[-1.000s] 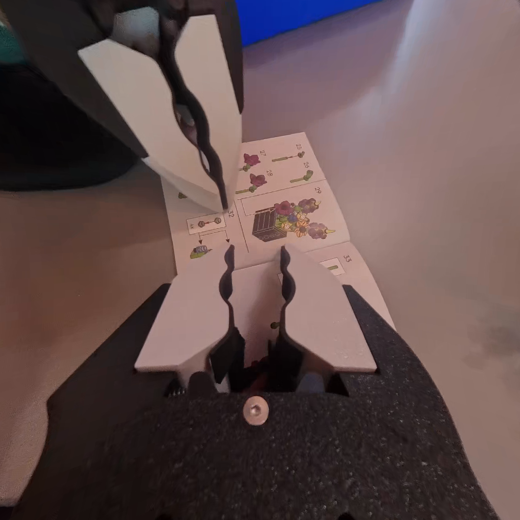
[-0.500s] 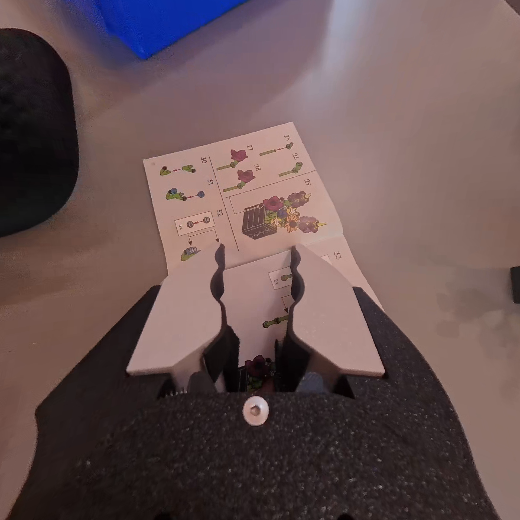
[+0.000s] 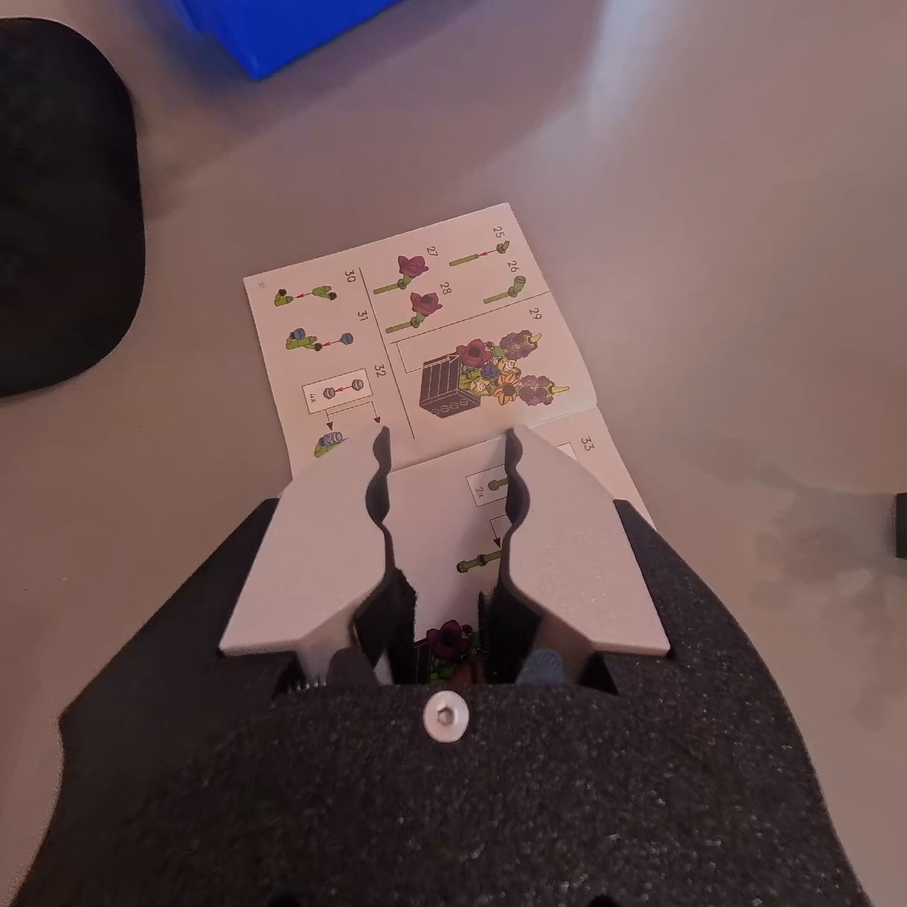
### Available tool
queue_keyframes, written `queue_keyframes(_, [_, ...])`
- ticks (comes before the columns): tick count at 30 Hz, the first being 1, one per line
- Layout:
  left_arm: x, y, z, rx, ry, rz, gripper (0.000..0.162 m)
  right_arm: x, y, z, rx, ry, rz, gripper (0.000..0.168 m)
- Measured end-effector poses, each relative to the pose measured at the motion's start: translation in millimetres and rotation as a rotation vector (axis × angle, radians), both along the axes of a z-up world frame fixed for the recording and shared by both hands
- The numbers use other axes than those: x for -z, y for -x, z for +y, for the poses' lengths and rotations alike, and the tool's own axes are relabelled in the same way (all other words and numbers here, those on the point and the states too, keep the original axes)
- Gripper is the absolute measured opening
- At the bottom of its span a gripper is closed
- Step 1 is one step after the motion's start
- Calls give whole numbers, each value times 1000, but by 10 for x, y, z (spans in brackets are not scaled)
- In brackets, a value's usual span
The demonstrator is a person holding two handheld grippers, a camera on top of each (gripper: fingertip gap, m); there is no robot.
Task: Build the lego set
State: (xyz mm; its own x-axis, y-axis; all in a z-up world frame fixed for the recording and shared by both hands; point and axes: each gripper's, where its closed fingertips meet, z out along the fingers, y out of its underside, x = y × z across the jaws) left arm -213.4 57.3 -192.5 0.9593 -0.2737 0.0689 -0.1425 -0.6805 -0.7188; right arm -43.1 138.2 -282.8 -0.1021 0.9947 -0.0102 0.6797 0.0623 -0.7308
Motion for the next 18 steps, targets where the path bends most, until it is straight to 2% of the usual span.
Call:
queue_keyframes(3, [143, -144, -74, 87, 84, -27, 46, -2, -2, 1, -28, 9, 15, 45])
queue_keyframes(9, [130, -459, -177, 228, 123, -118, 42, -4, 0, 1, -34, 17, 42, 45])
queue_keyframes(14, [318, -851, -435, 474, 292, -121, 38, -3, 1, 0, -35, 14, 44, 45])
queue_keyframes(16, [245, -847, -430, 470, 258, -98, 38, -3, 2, -2, -38, 12, 45, 45])
queue_keyframes(18, [80, -694, -378, 380, 161, -71, 39, -3, 2, -1, -37, 14, 45, 45])
